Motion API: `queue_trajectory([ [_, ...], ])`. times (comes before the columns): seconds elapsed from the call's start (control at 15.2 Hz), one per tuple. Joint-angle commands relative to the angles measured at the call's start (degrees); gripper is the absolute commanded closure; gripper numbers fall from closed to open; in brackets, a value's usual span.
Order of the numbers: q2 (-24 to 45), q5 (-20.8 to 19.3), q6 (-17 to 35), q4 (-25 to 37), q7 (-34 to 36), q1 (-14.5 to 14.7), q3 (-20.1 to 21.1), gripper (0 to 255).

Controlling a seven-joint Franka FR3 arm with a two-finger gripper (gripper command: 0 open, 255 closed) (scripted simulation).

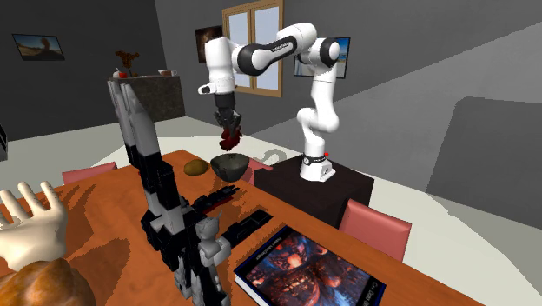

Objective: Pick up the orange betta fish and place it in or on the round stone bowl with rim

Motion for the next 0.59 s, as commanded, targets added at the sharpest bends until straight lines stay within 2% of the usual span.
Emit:
queue_trajectory([
  [0.0, -0.72, -0.41, -0.08, -0.67, -2.53, -1.12, -1.42, 255],
  [0.13, -1.47, -1.07, -0.26, -1.25, -6.09, -2.78, -3.55, 255],
  [0.53, -0.78, -1.04, 4.35, -5.17, -6.14, -2.77, -3.61, 255],
])
